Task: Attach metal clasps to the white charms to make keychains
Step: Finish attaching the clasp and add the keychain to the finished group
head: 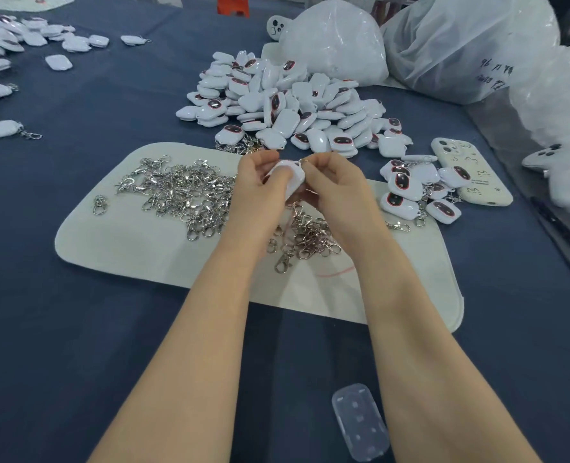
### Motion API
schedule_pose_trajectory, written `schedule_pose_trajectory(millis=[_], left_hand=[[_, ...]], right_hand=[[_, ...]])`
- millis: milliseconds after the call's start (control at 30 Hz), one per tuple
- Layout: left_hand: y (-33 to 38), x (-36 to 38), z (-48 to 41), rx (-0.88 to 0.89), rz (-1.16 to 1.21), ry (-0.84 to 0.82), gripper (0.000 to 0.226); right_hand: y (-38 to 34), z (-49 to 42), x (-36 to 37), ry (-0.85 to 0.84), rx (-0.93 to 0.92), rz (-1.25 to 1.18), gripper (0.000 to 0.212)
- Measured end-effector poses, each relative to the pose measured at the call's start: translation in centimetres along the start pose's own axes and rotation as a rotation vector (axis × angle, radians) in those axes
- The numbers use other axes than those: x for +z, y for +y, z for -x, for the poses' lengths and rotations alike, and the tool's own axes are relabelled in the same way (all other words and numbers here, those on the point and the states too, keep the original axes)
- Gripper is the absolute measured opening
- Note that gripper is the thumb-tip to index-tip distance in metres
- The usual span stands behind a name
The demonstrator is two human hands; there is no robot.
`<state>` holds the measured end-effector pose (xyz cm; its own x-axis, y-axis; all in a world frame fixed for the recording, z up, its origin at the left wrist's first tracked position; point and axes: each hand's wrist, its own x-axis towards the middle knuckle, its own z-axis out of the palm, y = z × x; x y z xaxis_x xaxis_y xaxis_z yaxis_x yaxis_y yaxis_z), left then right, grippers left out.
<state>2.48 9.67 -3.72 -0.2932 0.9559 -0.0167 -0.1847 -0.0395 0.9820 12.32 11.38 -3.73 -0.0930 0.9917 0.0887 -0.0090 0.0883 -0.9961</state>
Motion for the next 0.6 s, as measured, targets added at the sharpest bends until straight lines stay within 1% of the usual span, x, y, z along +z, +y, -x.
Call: schedule_pose_trajectory(millis=[67,133,200,267,333,433,533,600], left_hand=[[0.1,0.01,-0.15,-0.09,0.181,-0.05,0.017],[0.13,-0.14,-0.25,-0.165,0.322,-0.082,0.013],[0.16,-0.52,-0.37,-0.25,0.404,-0.105,0.009],[0.16,-0.79,-0.47,-0.307,0.451,-0.123,0.005],[0.18,-0.88,-0.53,-0.315,0.434,-0.13,0.003],[0.2,-0.81,-0.36,-0.318,0.368,-0.155,0.006],[0.23,-0.77,-0.24,-0.283,0.323,-0.145,0.01],[0.13,-0.69,-0.15,-0.189,0.251,-0.099,0.01]], right_hand=[[0.07,-0.05,-0.15,0.005,0.001,-0.083,0.012],[0.04,-0.2,-0.29,0.056,-0.029,-0.09,0.012],[0.02,-0.33,-0.23,0.095,-0.058,-0.055,0.011],[0.01,-0.29,-0.06,0.1,-0.066,-0.036,0.011],[-0.01,-0.22,0.07,0.1,-0.07,-0.053,0.013],[-0.28,-0.15,-0.02,0.13,-0.103,0.017,0.01],[-0.33,-0.2,-0.36,0.151,-0.177,0.234,0.009],[-0.38,-0.24,-0.62,0.13,-0.231,0.407,0.008]])
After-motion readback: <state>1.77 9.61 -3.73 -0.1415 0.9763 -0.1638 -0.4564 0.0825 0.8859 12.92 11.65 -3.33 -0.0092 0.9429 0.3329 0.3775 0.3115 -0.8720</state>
